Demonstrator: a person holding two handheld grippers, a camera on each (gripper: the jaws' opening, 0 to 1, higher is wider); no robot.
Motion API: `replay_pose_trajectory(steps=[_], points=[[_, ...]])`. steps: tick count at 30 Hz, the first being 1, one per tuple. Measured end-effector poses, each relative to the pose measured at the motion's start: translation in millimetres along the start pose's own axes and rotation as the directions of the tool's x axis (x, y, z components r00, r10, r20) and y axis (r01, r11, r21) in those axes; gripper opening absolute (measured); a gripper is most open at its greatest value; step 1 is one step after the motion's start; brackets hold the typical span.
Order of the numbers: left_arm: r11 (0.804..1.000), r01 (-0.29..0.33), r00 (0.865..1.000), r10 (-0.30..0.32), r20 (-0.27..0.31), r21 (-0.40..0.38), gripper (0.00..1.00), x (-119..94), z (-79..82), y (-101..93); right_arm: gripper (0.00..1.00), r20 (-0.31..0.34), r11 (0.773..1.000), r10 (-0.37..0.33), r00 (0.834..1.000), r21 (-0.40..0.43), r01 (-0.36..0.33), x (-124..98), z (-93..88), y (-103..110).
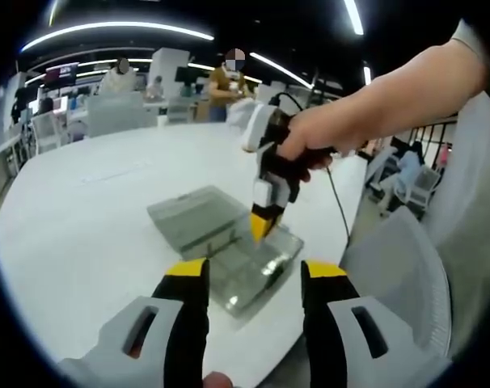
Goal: Insert the divider into the dual guide fixture by aligning both edges with the guide slots and pushing it downward to the bottom, including one-sided entry, uneven engagement, binding, and posture correction.
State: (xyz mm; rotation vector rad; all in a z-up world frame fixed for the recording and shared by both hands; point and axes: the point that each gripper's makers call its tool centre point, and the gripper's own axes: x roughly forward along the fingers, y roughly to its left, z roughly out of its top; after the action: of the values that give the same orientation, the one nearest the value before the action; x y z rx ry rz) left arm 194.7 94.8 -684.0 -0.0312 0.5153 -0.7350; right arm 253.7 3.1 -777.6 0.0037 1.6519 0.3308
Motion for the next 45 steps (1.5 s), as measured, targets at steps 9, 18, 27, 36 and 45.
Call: replay_pose_trajectory(steps=[9, 18, 27, 36, 45], points=[[1.000, -0.006, 1.000, 0.006, 0.003, -0.005, 0.43, -1.6, -1.5, 2.2, 0.00, 0.002, 1.000, -0.013, 1.000, -0.014, 0.013, 4.7, 1.6, -0.7], [1.000, -0.006, 1.000, 0.006, 0.005, -0.007, 0.43, -1.1, -0.5, 2.3, 0.00, -0.001, 0.999, -0.030, 1.000, -0.026, 0.030, 7.8, 1.5, -0.1], [1.000, -0.010, 1.000, 0.010, 0.006, -0.008, 0.43, -1.4, 1.7, 2.7, 0.00, -0.008, 0.997, -0.064, 0.998, -0.052, 0.063, 15.9, 4.0, -1.9], [1.000, -0.011, 1.000, 0.011, 0.003, -0.011, 0.43, -2.3, 1.4, 1.9, 0.00, -0.007, 0.989, -0.111, 0.994, -0.100, 0.109, 26.2, 5.2, -3.7], [1.000, -0.012, 1.000, 0.012, 0.003, -0.011, 0.43, -3.1, 1.2, 0.4, 0.00, -0.009, 0.985, -0.127, 0.992, -0.114, 0.126, 27.3, 1.9, -5.2]])
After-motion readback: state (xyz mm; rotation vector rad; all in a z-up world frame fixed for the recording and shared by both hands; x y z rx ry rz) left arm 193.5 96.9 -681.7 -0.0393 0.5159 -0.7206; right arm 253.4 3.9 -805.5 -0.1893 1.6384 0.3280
